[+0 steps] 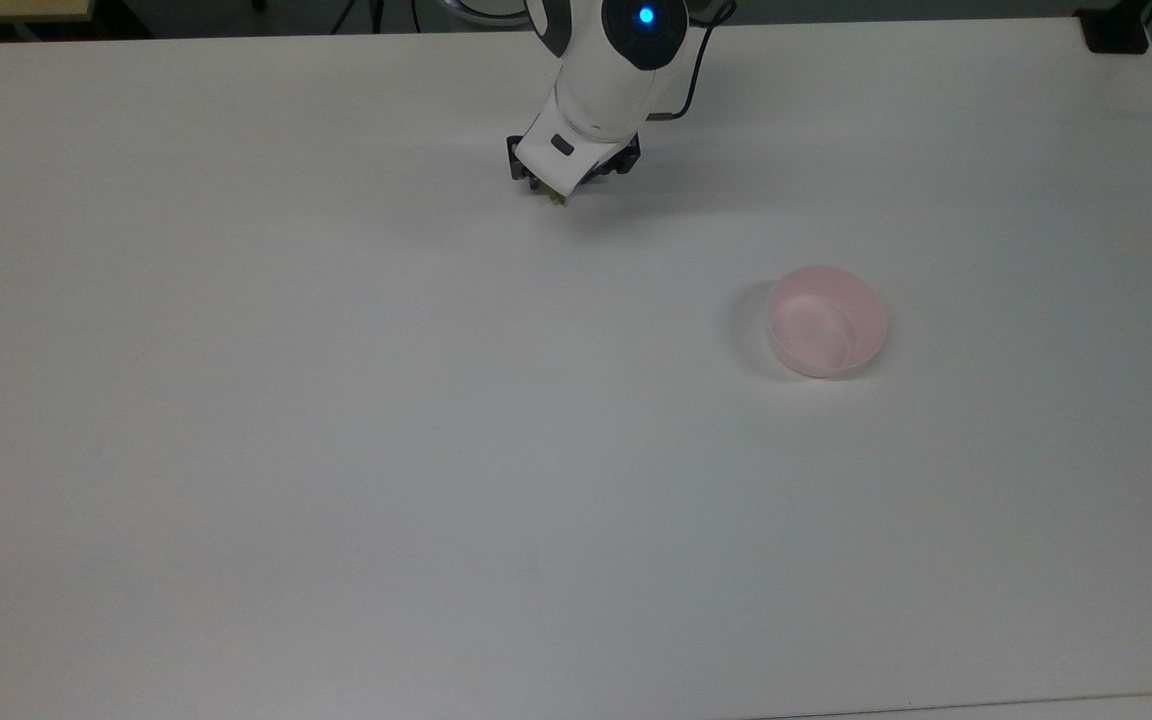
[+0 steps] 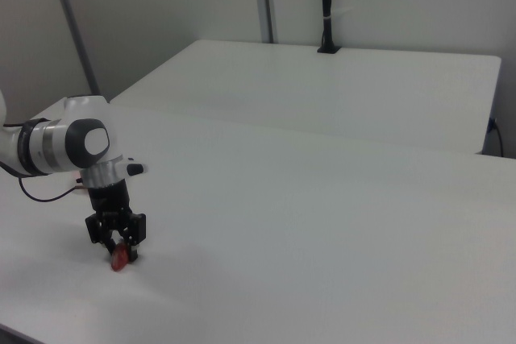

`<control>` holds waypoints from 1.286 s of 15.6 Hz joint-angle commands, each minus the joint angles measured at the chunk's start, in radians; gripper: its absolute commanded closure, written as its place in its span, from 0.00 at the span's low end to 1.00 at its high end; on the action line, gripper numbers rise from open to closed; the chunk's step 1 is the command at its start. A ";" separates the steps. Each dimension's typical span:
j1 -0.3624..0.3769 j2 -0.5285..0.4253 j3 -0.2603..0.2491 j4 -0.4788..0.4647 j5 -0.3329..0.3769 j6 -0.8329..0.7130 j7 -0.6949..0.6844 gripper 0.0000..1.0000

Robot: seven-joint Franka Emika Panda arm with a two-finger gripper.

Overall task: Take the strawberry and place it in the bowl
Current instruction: 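Carry the held strawberry over the pink bowl and lower it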

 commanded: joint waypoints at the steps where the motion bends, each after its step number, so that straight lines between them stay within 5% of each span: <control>1: -0.006 -0.011 -0.002 -0.020 -0.006 0.025 -0.046 0.85; 3: -0.008 -0.015 -0.002 -0.016 -0.005 0.019 -0.046 0.92; 6: -0.008 -0.043 -0.004 0.030 0.009 -0.022 -0.049 0.90; 10: -0.005 -0.032 -0.020 0.338 0.156 -0.194 -0.124 0.87; 13: 0.010 0.005 -0.028 0.504 0.193 -0.225 -0.144 0.80; 20: 0.226 0.274 -0.106 0.794 0.229 -0.152 0.003 0.70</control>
